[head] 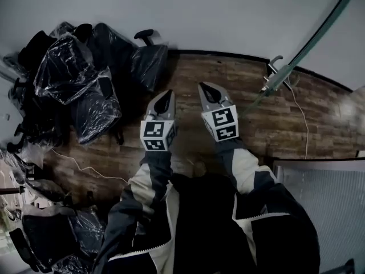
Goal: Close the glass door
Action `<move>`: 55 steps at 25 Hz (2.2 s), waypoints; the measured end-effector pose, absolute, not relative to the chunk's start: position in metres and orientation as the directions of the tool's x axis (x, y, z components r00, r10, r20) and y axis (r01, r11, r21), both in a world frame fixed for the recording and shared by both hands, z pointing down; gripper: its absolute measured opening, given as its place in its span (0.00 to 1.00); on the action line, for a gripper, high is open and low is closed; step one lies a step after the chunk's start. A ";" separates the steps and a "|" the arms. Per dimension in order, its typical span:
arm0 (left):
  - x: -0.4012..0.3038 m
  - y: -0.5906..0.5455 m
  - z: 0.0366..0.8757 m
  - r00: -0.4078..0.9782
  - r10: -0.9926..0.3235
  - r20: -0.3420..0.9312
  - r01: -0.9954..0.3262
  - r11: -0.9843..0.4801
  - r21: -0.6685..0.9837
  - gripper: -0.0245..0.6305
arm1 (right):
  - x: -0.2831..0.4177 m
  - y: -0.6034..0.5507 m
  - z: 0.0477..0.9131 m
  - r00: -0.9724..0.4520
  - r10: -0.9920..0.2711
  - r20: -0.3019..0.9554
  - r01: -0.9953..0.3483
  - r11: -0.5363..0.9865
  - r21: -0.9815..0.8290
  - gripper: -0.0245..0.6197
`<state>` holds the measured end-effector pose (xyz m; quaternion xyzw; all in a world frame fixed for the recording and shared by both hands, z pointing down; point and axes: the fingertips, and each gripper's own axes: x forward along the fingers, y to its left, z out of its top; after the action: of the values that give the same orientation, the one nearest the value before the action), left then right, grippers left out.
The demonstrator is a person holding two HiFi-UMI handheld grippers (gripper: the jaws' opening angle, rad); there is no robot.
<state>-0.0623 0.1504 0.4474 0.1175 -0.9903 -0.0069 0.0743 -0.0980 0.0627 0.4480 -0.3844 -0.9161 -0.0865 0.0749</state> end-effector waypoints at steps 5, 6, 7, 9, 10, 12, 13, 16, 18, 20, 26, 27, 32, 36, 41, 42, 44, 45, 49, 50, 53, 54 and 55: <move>-0.136 0.157 0.451 -0.938 -0.311 0.151 -0.307 0.950 0.053 0.04 | -0.166 0.058 0.452 -0.757 0.616 0.218 0.647 0.755 0.112 0.05; -0.152 0.158 0.453 -0.931 -0.334 0.149 -0.329 0.943 0.059 0.04 | -0.181 0.057 0.454 -0.771 0.599 0.218 0.630 0.769 0.114 0.05; -0.170 0.159 0.455 -0.923 -0.357 0.146 -0.351 0.934 0.064 0.04 | -0.196 0.057 0.455 -0.785 0.580 0.218 0.611 0.783 0.117 0.05; -0.209 0.161 0.456 -0.902 -0.409 0.138 -0.405 0.913 0.059 0.04 | -0.228 0.056 0.458 -0.818 0.532 0.219 0.564 0.817 0.122 0.05; -0.228 0.160 0.458 -0.885 -0.444 0.141 -0.441 0.896 0.057 0.04 | -0.244 0.054 0.460 -0.838 0.500 0.221 0.532 0.838 0.122 0.05; -0.264 0.156 0.461 -0.835 -0.527 0.156 -0.525 0.849 0.063 0.04 | -0.272 0.049 0.462 -0.879 0.419 0.228 0.453 0.883 0.122 0.05; -0.281 0.153 0.462 -0.804 -0.571 0.165 -0.568 0.820 0.067 0.04 | -0.285 0.046 0.462 -0.898 0.376 0.231 0.410 0.904 0.122 0.05; -0.323 0.134 0.464 -0.701 -0.690 0.181 -0.692 0.719 0.066 0.04 | -0.315 0.032 0.457 -0.944 0.245 0.219 0.275 0.954 0.118 0.05; -0.344 0.115 0.464 -0.637 -0.750 0.180 -0.753 0.655 0.063 0.04 | -0.328 0.017 0.452 -0.962 0.169 0.213 0.198 0.972 0.123 0.05; -0.359 0.090 0.464 -0.579 -0.797 0.173 -0.800 0.596 0.065 0.04 | -0.335 -0.003 0.451 -0.971 0.100 0.219 0.133 0.981 0.142 0.05; -0.372 -0.011 0.463 -0.373 -0.913 0.165 -0.919 0.388 0.073 0.04 | -0.328 -0.091 0.440 -0.967 -0.135 0.217 -0.098 0.980 0.172 0.05; -0.373 -0.028 0.461 -0.340 -0.926 0.163 -0.932 0.355 0.070 0.04 | -0.326 -0.105 0.438 -0.963 -0.167 0.212 -0.130 0.975 0.180 0.05; -0.373 -0.095 0.449 -0.217 -0.967 0.130 -0.971 0.227 0.072 0.04 | -0.320 -0.146 0.426 -0.947 -0.255 0.195 -0.214 0.955 0.206 0.05; -0.370 -0.132 0.449 -0.086 -0.988 0.129 -0.991 0.098 0.087 0.04 | -0.311 -0.160 0.423 -0.915 -0.351 0.198 -0.311 0.927 0.208 0.05; -0.368 -0.164 0.445 0.118 -0.986 0.118 -0.990 -0.108 0.095 0.04 | -0.303 -0.176 0.423 -0.824 -0.522 0.220 -0.468 0.847 0.254 0.05; -0.366 -0.167 0.445 0.152 -0.981 0.119 -0.985 -0.141 0.097 0.04 | -0.301 -0.178 0.423 -0.803 -0.552 0.228 -0.491 0.827 0.273 0.05; -0.363 -0.171 0.445 0.210 -0.971 0.114 -0.975 -0.200 0.097 0.04 | -0.296 -0.181 0.424 -0.760 -0.604 0.239 -0.531 0.789 0.309 0.06; -0.361 -0.172 0.445 0.236 -0.966 0.110 -0.969 -0.226 0.097 0.04 | -0.294 -0.182 0.425 -0.740 -0.627 0.243 -0.549 0.772 0.320 0.06; -0.348 -0.170 0.445 0.329 -0.939 0.102 -0.943 -0.320 0.095 0.04 | -0.276 -0.183 0.426 -0.661 -0.712 0.237 -0.641 0.700 0.315 0.06; -0.344 -0.168 0.444 0.349 -0.932 0.100 -0.936 -0.341 0.089 0.04 | -0.269 -0.182 0.423 -0.641 -0.733 0.229 -0.667 0.679 0.308 0.06; -0.337 -0.167 0.440 0.384 -0.919 0.091 -0.922 -0.378 0.082 0.04 | -0.252 -0.183 0.414 -0.596 -0.777 0.204 -0.718 0.629 0.296 0.08; -0.336 -0.167 0.438 0.392 -0.916 0.089 -0.919 -0.386 0.081 0.04 | -0.249 -0.183 0.411 -0.588 -0.784 0.202 -0.724 0.621 0.301 0.09; -0.334 -0.168 0.437 0.400 -0.913 0.086 -0.916 -0.393 0.082 0.04 | -0.246 -0.183 0.410 -0.581 -0.788 0.204 -0.726 0.615 0.308 0.12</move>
<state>-0.3338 -0.1676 0.4375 0.8346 -0.5477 0.0135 0.0577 -0.2461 -0.1833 0.4097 0.4281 -0.8839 -0.0958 0.1619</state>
